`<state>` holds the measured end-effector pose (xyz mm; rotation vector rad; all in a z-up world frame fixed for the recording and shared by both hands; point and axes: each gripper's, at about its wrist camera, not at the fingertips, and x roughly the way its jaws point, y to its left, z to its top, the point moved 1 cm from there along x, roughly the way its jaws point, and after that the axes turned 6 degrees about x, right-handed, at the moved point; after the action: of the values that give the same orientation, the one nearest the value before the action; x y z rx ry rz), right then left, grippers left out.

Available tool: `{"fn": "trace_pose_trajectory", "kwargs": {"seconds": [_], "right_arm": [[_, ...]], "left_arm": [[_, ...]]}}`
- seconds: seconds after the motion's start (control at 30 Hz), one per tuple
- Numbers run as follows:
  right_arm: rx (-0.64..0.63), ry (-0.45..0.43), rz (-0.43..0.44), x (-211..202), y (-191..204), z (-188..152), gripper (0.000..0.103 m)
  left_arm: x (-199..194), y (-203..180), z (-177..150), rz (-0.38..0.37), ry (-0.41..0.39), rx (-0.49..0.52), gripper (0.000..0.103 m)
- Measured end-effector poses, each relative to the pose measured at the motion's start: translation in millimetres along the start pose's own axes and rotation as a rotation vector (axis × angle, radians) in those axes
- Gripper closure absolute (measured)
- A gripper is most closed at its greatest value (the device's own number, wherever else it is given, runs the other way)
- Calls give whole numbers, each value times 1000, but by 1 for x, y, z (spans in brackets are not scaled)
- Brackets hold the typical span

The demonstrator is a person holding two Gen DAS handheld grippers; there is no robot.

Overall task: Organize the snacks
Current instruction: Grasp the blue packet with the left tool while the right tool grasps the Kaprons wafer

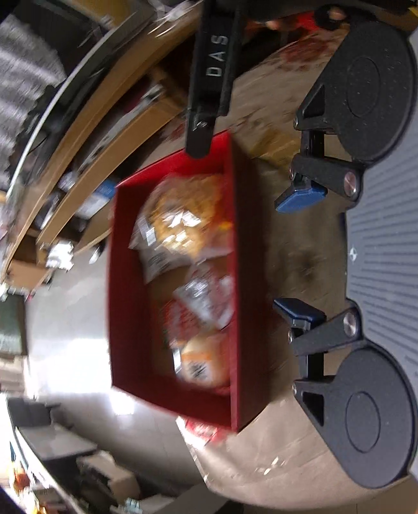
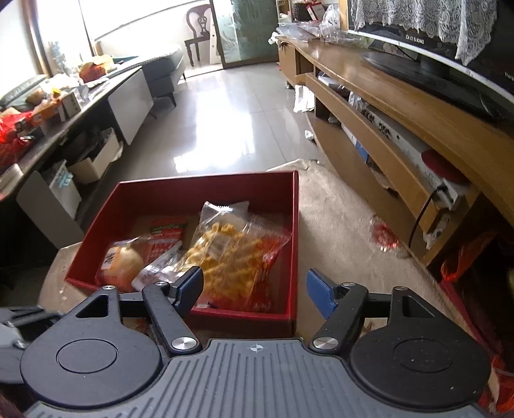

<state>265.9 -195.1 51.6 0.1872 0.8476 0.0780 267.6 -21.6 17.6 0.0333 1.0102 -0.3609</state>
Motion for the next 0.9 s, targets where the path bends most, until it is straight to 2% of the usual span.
{"fn": "trace_pose_trajectory", "kwargs": {"seconds": [0.17, 0.3, 0.43, 0.6, 0.83, 0.9], "right_arm": [[-33, 46, -4, -11, -2, -26, 26], [-27, 100, 2, -19, -11, -52, 26], [-4, 140, 0, -28, -20, -75, 26], [49, 182, 23, -35, -29, -92, 25], [64, 190, 39, -44, -30, -104, 25], [61, 189, 47, -45, -30, -105, 24]], "left_arm": [[9, -14, -17, -63, 47, 122, 45], [20, -27, -23, -79, 68, 252, 45], [29, -30, -24, -128, 99, 322, 44], [38, -32, -31, -186, 153, 357, 41], [30, -24, -44, -172, 169, 349, 39], [24, -23, -49, -169, 171, 342, 35]]}}
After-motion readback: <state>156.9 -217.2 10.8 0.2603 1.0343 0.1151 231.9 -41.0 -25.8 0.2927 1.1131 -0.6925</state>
